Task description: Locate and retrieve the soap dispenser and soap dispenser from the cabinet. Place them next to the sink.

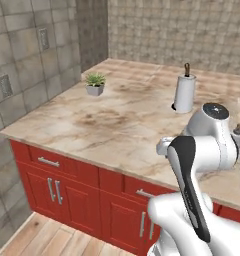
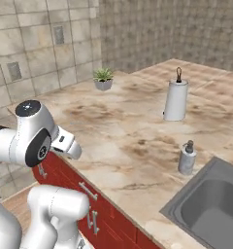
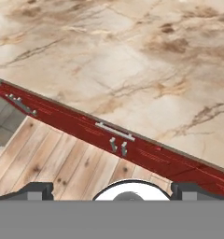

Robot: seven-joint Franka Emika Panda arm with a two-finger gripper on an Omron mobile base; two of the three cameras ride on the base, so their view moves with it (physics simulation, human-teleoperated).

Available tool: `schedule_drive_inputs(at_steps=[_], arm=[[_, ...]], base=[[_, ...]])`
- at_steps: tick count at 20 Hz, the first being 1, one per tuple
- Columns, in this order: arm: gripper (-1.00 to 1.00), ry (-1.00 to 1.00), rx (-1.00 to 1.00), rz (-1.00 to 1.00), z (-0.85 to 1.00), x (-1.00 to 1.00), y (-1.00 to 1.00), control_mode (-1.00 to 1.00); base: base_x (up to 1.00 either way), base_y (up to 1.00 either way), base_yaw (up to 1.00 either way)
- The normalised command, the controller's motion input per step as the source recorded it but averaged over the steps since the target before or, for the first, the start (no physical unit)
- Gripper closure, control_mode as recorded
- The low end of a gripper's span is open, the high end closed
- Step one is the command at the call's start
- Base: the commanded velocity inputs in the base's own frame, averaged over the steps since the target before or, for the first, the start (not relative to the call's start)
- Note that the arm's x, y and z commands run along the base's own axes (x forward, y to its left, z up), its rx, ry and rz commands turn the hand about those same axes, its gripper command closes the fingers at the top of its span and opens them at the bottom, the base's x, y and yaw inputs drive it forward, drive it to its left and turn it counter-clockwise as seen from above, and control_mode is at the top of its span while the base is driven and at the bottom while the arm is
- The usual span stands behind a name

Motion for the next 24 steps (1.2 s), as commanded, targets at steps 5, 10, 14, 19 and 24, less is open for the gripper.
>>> schedule_drive_inputs(at_steps=[5,10,14,19,24], arm=[[-1.0,0.0,0.0,0.0,0.0,0.0,0.0,1.0],[-1.0,0.0,0.0,0.0,0.0,0.0,0.0,1.0],[-1.0,0.0,0.0,0.0,0.0,0.0,0.0,1.0],[-1.0,0.0,0.0,0.0,0.0,0.0,0.0,1.0],[-1.0,0.0,0.0,0.0,0.0,0.0,0.0,1.0]], base=[[0.04,0.23,0.45],[0.04,0.24,0.45],[0.07,0.23,0.44],[0.15,0.22,0.42],[0.16,0.25,0.41]])
